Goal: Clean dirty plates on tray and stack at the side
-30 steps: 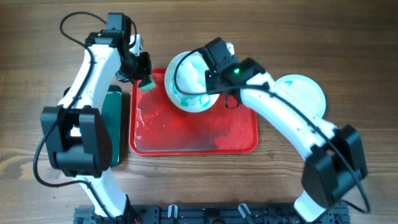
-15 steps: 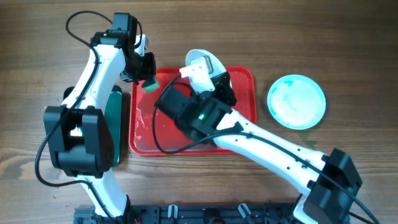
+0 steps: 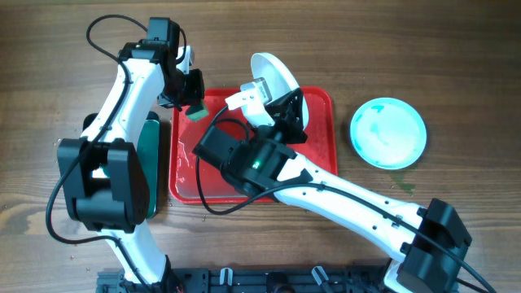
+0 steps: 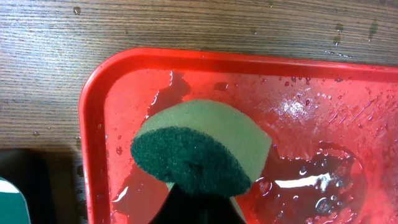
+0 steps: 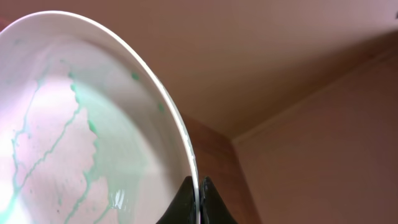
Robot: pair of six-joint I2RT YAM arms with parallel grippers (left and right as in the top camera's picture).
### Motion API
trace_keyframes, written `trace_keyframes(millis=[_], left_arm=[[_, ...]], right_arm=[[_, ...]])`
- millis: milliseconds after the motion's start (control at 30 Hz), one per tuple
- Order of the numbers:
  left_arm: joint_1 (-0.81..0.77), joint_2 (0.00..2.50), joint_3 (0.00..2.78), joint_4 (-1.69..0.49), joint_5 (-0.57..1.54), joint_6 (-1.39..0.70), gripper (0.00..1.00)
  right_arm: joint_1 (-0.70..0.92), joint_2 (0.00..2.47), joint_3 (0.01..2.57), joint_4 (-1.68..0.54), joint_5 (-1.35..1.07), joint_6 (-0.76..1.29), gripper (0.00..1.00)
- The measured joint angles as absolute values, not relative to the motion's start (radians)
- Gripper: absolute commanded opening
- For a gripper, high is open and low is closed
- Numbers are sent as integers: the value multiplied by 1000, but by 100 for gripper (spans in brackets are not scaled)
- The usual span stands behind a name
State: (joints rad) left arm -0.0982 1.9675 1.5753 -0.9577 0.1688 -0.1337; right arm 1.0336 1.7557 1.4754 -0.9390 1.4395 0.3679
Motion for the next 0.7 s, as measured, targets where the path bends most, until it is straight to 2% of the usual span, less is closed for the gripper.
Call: trace_keyframes(millis=[100,233,333,467,700], left_arm=[[-98,1967,1575,-958,169,-134,4],[-98,1967,1575,-958,168,-134,4],[-98,1967,1575,-957,168,-134,4],[-98,1967,1575,-957,169,-134,4],[-98,1967,1575,-958,168,-134,4]], right_arm=[[1031,1756,1475,-962,1317,367,4],[969,1755,1475,-1002,924,364,4],[857,1754,1475,-991,600,339,4],[646,1699,1475,-948,217,246,4],[201,1559,1475,-986,-19,207,4]])
